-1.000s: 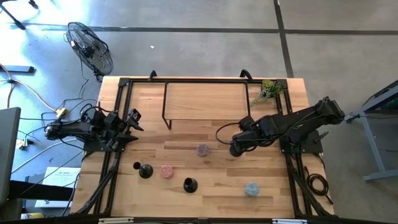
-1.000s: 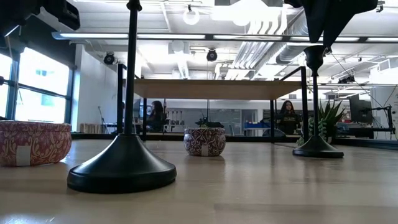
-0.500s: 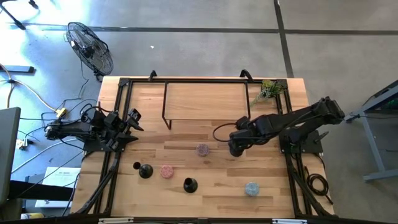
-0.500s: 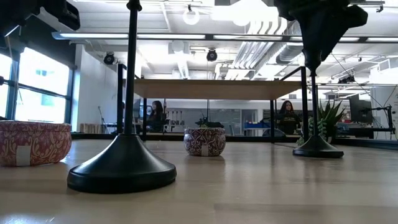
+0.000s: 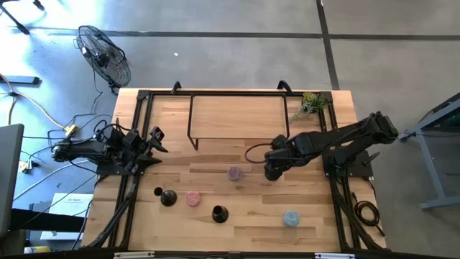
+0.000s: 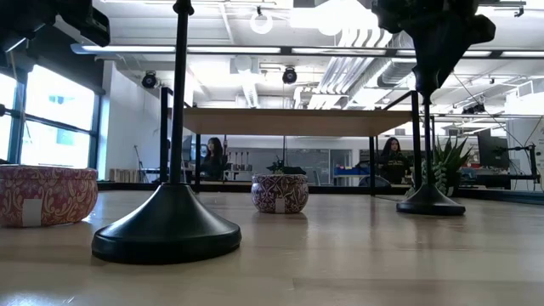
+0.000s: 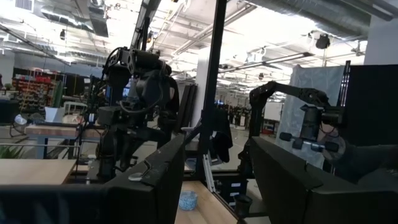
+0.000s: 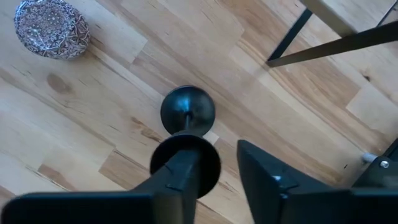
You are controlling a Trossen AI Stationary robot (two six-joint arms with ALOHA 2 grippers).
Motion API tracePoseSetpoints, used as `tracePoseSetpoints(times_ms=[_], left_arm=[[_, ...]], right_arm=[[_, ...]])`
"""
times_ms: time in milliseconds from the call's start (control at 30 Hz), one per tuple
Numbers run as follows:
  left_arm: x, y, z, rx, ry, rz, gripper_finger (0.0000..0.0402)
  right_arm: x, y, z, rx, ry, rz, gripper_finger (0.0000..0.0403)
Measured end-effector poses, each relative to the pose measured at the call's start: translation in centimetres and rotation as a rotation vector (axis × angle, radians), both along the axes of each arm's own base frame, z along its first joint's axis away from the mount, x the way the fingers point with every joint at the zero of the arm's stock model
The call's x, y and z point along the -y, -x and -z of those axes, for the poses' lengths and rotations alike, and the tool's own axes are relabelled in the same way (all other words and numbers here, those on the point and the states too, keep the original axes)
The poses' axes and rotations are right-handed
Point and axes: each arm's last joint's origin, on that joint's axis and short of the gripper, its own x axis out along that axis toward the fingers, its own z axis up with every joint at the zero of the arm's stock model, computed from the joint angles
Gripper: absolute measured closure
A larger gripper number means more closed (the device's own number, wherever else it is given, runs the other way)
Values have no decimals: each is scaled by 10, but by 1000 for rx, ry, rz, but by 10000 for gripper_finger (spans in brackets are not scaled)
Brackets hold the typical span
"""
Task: Pick & Place candle stick holders
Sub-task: Put the top black candle holder on the shelf
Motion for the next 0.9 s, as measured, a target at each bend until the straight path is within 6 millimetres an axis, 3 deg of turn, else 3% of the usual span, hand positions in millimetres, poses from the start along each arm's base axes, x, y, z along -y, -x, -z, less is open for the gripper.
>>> tracePoseSetpoints(times_ms=[200,667,900], left_arm=[[0,0,0,1,0,0,222],[0,0,0,0,0,0,222],[0,0,0,3,1,-1,222]], right_arm=[[0,-1,0,7,12,-30,391],[-8,0,-4,10,64,-115,400],[-12,-4,-25,73,22,-160,401]])
